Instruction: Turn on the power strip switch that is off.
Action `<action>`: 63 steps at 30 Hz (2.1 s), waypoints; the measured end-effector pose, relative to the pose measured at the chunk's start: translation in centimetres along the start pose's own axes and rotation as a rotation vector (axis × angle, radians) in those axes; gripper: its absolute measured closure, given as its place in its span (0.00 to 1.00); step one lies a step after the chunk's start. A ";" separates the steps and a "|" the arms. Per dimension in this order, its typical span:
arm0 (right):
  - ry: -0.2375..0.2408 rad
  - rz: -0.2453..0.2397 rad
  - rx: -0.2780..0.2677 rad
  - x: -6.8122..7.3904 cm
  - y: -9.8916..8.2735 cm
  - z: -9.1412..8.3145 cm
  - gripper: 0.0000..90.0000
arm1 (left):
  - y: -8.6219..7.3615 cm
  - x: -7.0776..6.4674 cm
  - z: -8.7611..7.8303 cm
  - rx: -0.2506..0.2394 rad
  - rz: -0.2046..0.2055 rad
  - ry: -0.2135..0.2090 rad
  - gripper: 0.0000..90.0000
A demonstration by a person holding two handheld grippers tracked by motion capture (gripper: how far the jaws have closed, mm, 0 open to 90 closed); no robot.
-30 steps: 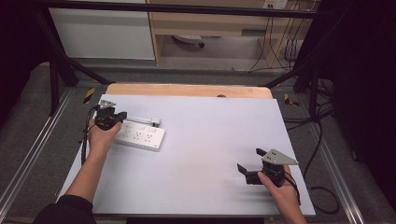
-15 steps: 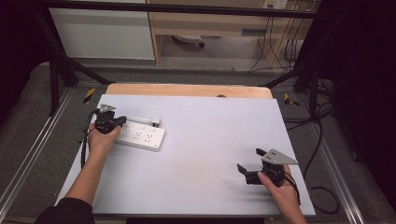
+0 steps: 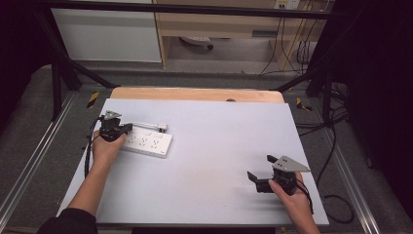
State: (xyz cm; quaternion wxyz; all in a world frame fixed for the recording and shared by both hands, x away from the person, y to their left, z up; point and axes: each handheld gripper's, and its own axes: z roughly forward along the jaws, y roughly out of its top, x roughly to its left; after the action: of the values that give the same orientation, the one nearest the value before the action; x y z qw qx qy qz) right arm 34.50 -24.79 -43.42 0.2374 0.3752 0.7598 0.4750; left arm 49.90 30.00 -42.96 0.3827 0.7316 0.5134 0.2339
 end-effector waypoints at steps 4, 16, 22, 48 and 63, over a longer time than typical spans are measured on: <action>0.000 -0.001 0.000 0.0 0.0 0.0 0.04 | 0.0 -0.1 0.1 0.005 0.006 0.001 1.00; 0.004 -0.001 -0.003 0.1 0.0 0.0 0.04 | -0.1 -0.3 0.3 0.011 0.013 0.001 1.00; 0.003 0.001 -0.005 0.1 0.0 -0.1 0.04 | -0.2 -0.3 0.3 0.010 0.009 0.006 1.00; 0.002 -0.001 -0.006 0.0 0.1 -0.1 0.04 | -0.4 -0.3 0.3 -0.007 0.010 0.007 1.00; 0.002 0.001 -0.004 0.1 0.1 0.0 0.04 | -0.6 -0.1 0.3 -0.015 0.003 -0.006 1.00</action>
State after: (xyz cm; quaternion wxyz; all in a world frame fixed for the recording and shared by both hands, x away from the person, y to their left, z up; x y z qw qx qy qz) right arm 34.42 -24.72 -43.34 0.2372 0.3744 0.7590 0.4769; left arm 49.71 29.89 -43.62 0.3894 0.7302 0.5093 0.2364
